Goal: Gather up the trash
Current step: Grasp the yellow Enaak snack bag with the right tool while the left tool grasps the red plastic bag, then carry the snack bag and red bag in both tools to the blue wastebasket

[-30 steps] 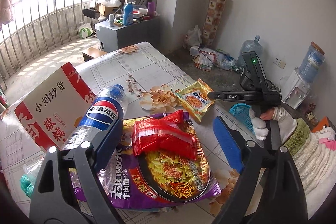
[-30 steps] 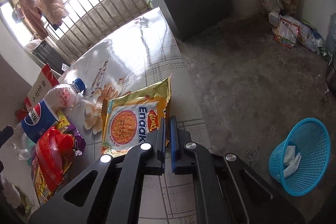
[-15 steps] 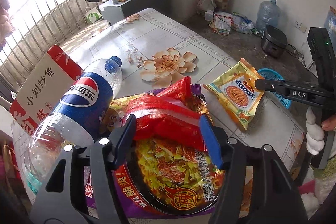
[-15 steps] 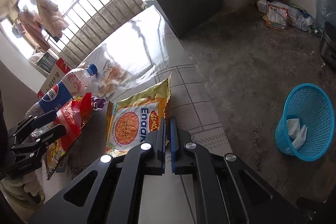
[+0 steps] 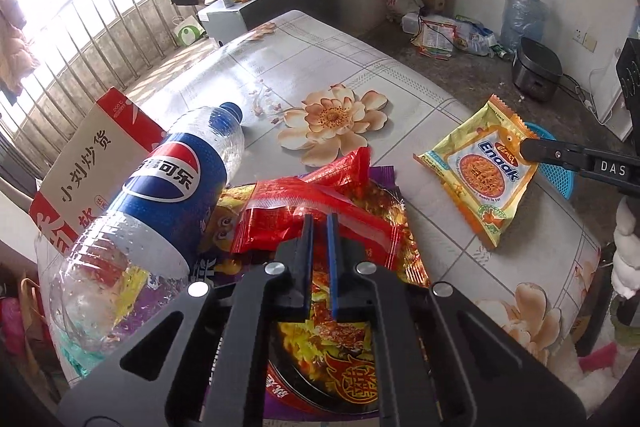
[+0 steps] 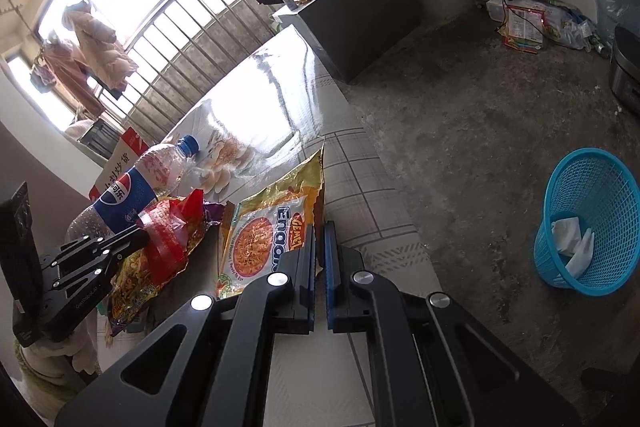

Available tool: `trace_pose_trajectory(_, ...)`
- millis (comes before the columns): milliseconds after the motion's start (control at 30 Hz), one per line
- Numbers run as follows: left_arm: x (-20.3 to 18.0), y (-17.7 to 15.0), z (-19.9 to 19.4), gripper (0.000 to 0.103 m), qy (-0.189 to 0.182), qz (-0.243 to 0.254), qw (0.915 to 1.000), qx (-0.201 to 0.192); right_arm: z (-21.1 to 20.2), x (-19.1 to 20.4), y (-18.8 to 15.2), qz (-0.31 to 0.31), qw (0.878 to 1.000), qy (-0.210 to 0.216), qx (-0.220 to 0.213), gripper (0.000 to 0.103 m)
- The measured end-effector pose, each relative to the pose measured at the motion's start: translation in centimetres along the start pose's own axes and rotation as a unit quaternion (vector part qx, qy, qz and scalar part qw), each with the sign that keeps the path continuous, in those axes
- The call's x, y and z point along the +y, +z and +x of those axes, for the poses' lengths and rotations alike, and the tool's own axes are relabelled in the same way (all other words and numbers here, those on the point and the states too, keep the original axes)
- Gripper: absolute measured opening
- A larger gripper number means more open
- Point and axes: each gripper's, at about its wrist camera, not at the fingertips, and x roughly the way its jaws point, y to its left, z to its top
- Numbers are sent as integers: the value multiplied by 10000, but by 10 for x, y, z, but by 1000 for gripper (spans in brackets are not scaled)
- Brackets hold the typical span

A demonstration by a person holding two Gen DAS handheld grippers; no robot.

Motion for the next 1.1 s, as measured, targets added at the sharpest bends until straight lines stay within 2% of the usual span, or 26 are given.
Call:
trace_pose_trajectory(100, 1, 0, -3, 0, -27, -10, 10000, -93, -5, -1, 0, 23, 10000, 21, -60, 4)
trace_pose_trajectory(467, 5, 1, -43, 0, -255, -159, 9972, -688, -28, 4, -1, 22, 9995, 89, -319, 4)
trace_pose_trajectory(867, 2, 13, -94, 0, -445, -190, 9897, -1350, -66, 18, 2, -148, 9966, 85, -802, 4)
trace_pose_trajectory(1100, -15, 30, -114, 0, -651, 31, 9833, -1701, -93, 9, 1, -27, 9935, -56, -1139, 4)
